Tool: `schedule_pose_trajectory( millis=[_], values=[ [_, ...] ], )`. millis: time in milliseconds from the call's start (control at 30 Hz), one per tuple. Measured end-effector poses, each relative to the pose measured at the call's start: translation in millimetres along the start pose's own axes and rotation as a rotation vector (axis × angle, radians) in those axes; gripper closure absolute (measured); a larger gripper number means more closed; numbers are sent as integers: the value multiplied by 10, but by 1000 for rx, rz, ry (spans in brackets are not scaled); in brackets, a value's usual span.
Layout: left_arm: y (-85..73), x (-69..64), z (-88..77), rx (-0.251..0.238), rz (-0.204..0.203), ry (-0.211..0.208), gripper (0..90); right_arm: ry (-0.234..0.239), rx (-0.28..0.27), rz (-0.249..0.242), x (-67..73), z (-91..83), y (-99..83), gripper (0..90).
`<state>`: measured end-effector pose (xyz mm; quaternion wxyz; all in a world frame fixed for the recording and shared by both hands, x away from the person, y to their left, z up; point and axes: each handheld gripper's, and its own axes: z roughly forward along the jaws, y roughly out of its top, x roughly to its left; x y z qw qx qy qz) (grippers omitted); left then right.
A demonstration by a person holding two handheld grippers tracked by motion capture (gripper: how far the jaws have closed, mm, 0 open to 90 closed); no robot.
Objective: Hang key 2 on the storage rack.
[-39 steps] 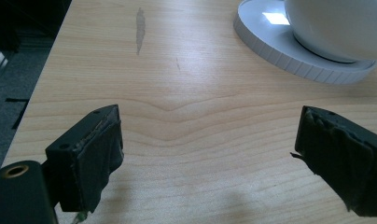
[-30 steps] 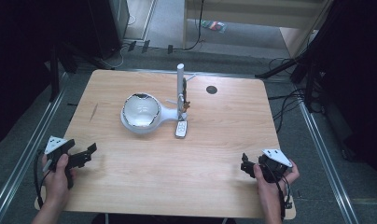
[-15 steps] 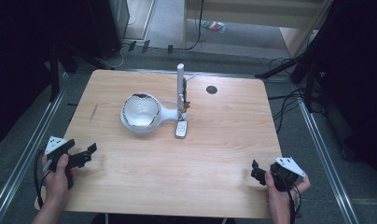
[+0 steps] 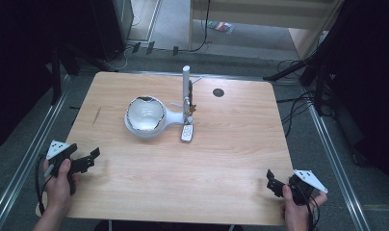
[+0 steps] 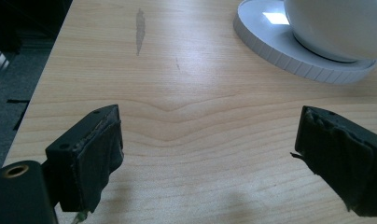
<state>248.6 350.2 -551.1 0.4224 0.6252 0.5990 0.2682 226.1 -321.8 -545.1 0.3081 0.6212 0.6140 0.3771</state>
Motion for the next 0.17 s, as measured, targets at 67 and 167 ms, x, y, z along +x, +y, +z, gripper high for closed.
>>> schedule_pose_trajectory(
  millis=[67, 167],
  values=[
    [0, 0, 0, 0, 1, 0, 80, -6, 1, -6, 12, 4, -5, 3],
    [0, 0, 0, 0, -1, 0, 81, -7, 2, 7, 11, 11, -3, 3]
  ],
)
